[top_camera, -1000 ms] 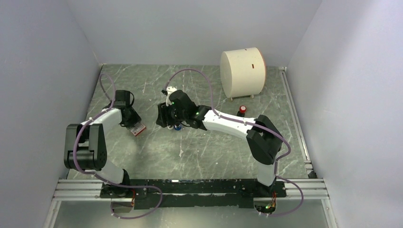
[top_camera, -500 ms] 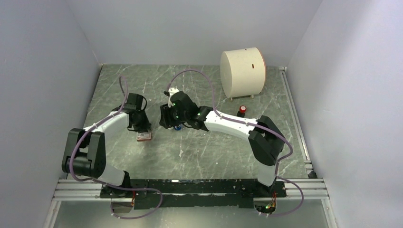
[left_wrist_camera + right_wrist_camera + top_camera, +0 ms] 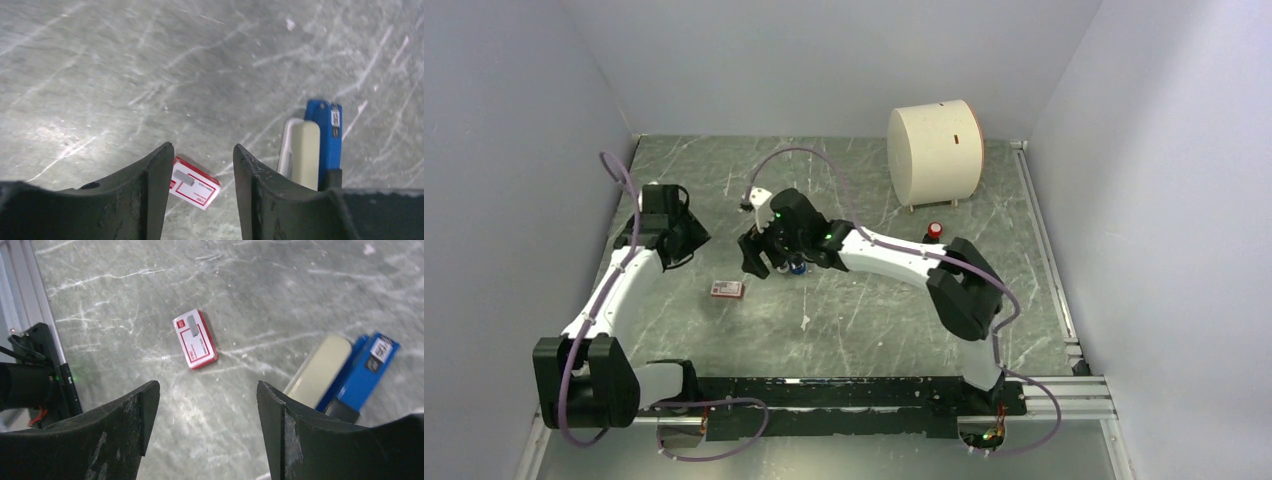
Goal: Load the staples into the stapler
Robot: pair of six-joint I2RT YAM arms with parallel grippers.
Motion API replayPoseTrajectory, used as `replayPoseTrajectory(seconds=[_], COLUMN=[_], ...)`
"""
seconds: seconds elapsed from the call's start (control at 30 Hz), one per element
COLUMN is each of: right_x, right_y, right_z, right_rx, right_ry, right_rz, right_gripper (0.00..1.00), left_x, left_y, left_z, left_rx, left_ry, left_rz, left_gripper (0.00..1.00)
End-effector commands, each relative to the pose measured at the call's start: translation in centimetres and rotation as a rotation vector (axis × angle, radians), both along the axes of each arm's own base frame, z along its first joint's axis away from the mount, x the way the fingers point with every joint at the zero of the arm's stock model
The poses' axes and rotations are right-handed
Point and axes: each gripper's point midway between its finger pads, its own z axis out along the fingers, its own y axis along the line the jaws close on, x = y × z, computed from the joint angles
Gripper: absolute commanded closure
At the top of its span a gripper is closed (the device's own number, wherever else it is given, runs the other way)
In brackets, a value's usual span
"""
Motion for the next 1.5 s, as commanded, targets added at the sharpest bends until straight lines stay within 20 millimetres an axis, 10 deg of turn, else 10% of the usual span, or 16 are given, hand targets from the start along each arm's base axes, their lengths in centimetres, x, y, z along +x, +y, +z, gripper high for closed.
replayPoseTrajectory(seconds=[0.0, 0.23, 0.67, 0.93, 1.47], right_x=[-1.3, -1.9, -3.4, -2.5, -6.6], right_y=[3.3, 7.0, 8.0, 7.6, -5.6], right_z=[-2.8, -6.2, -12.8, -13.4, -13.5], right_rx=[-0.048, -0.122, -0.284, -0.31, -0.462], right_ry=[-0.088, -0.159, -0.185, -0.234, -0.131], right_rz=[0.205, 0.298, 0.399, 0.294, 0.484], right_gripper=[0.24, 0.24, 0.3, 0.56, 0.59], left_x=[-0.7, -1.6, -3.0, -2.9, -5.6], left_y=[3.3, 4.4, 4.9, 3.5, -4.2], left_z=[-0.3, -3.2, -5.7, -6.2, -8.8], left_rx=[0.028, -0.118, -0.161, -0.221, -0.46], left_ry=[0.044, 0.084, 0.104, 0.115, 0.182], left_rz=[0.092, 0.113, 0.161, 0.098, -0.14], left_gripper=[0.42, 0.22, 0.42, 0.46, 0.34])
